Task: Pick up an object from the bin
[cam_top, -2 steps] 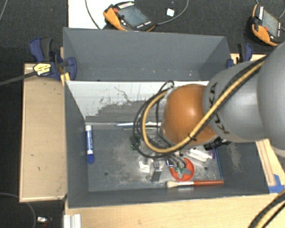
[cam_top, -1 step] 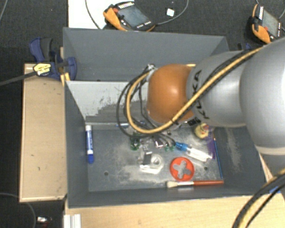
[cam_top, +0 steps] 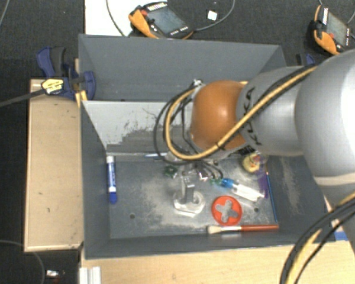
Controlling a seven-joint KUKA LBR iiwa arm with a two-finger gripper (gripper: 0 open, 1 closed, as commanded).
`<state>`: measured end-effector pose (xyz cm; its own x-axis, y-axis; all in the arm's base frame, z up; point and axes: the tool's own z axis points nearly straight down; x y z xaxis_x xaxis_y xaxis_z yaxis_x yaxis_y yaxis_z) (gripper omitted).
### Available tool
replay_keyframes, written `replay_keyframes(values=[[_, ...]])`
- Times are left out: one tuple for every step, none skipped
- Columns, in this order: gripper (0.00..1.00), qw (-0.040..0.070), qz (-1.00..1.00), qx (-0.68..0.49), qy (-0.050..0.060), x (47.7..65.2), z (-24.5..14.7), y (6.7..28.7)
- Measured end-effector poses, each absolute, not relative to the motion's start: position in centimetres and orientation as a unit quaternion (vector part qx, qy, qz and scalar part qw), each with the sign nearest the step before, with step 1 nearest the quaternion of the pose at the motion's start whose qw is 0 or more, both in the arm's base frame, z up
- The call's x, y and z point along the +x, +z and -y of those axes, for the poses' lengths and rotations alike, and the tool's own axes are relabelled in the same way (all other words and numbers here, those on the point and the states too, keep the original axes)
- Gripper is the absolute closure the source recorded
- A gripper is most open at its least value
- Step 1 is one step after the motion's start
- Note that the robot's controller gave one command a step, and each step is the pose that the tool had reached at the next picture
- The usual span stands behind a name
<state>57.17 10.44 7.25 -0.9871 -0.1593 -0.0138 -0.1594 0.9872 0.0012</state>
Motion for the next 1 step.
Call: replay_keyframes(values=[[1.0, 0.008, -1.0, 0.03, 0.004, 59.38, -10.38, 7.38]])
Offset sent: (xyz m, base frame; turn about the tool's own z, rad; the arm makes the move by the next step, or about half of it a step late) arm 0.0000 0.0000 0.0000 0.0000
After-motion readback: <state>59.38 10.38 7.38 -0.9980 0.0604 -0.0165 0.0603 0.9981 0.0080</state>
